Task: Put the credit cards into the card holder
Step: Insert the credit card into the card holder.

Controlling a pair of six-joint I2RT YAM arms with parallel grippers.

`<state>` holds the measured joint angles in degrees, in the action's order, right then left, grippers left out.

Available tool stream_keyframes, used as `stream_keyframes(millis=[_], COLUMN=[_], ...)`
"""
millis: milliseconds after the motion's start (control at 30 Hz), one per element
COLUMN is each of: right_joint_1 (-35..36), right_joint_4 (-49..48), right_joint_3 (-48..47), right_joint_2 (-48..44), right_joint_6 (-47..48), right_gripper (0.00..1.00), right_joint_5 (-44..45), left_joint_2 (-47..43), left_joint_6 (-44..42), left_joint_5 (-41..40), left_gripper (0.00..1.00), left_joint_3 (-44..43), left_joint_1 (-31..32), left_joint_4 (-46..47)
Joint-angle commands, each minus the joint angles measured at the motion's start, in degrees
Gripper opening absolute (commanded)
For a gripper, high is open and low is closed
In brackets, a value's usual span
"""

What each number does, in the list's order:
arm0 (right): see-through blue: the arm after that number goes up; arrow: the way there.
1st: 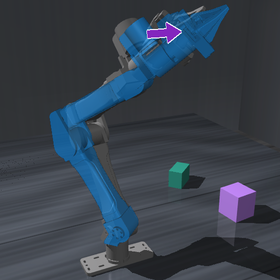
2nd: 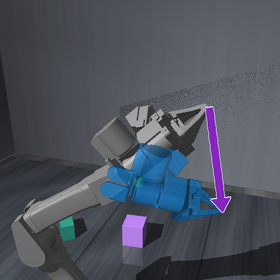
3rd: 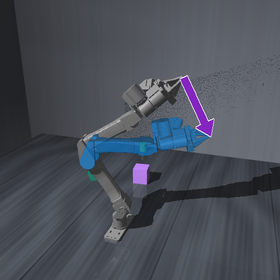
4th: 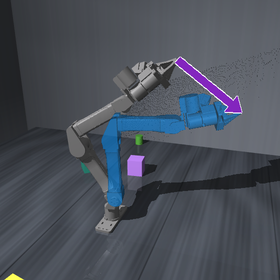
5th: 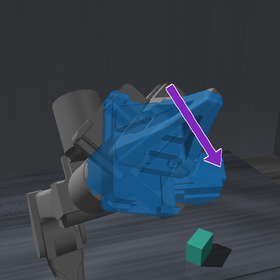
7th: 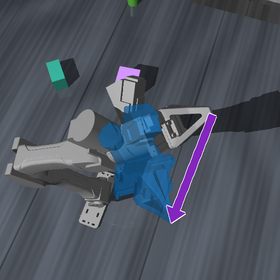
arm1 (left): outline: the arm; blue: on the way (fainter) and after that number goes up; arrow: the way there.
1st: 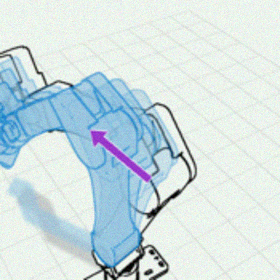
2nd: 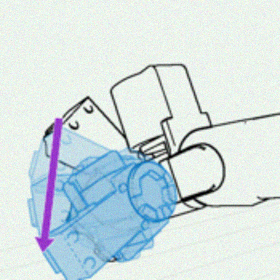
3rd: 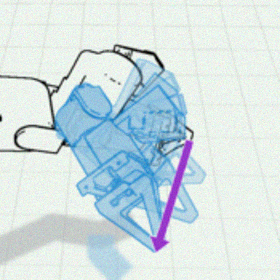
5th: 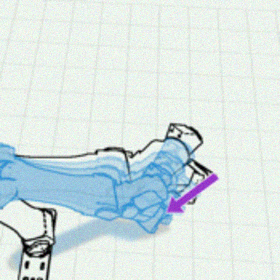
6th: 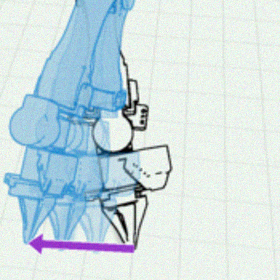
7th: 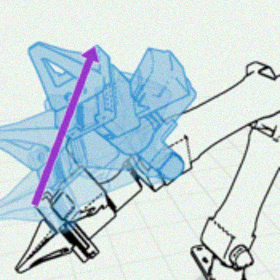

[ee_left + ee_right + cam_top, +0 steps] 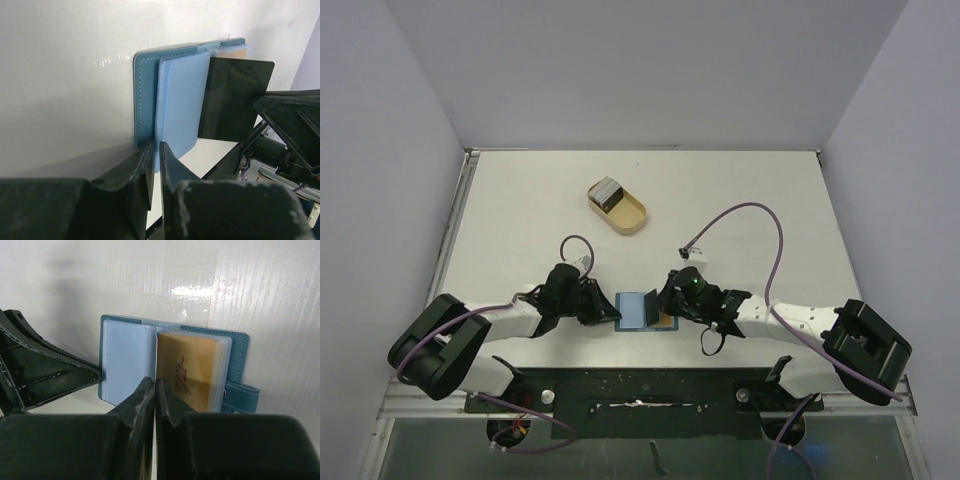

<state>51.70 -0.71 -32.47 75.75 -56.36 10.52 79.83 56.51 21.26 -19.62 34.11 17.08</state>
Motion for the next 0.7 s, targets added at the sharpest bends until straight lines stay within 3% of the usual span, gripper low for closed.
stream_keyframes(millis=[0, 667], right_joint_1=[-1.1, -4.4], right_joint_4=[-5.2, -16.1], right_joint_3=[1.6, 9.2], right_joint_2=[-1.9, -4.9], right_joint_6=[-1.2, -3.0], right_gripper=[0.0, 0.0], right_joint_5=[-1.1, -7.1], left_joint_2=[1.0, 1.3], left_joint_6=[-0.5, -1.3], left_joint_5=[0.0, -1.4], left_gripper=[0.09, 0.08], left_joint_3=[-0.2, -0.7], left_joint_1=[0.6, 1.2], left_joint_4=[3.2, 1.7])
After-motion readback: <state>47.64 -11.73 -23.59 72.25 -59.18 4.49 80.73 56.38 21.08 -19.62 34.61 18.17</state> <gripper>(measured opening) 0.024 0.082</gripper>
